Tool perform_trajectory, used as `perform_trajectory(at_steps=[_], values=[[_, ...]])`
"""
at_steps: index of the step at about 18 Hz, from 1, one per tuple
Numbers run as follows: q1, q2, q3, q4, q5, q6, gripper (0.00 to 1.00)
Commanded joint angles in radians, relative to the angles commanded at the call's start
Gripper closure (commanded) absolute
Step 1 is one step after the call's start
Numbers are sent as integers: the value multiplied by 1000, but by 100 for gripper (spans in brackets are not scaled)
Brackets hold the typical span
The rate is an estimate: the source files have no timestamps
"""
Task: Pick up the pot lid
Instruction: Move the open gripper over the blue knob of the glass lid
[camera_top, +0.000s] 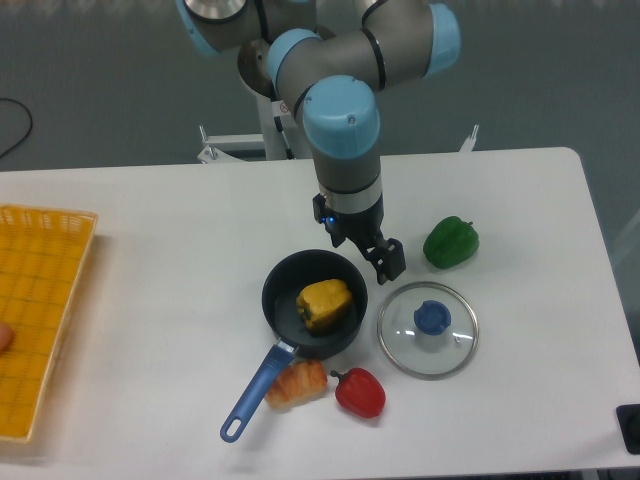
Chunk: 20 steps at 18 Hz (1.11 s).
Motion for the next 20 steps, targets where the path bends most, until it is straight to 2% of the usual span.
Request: perform_trajectory(at_steps=[8, 12, 15, 18, 20], values=[[9, -3, 8, 0, -22, -11, 0], [15, -2, -26, 8, -25, -52, 0], [26, 0, -26, 11, -34, -57, 0], [41, -3, -12, 14, -38, -119, 0], [45, -8, -11, 35, -38, -149, 0]])
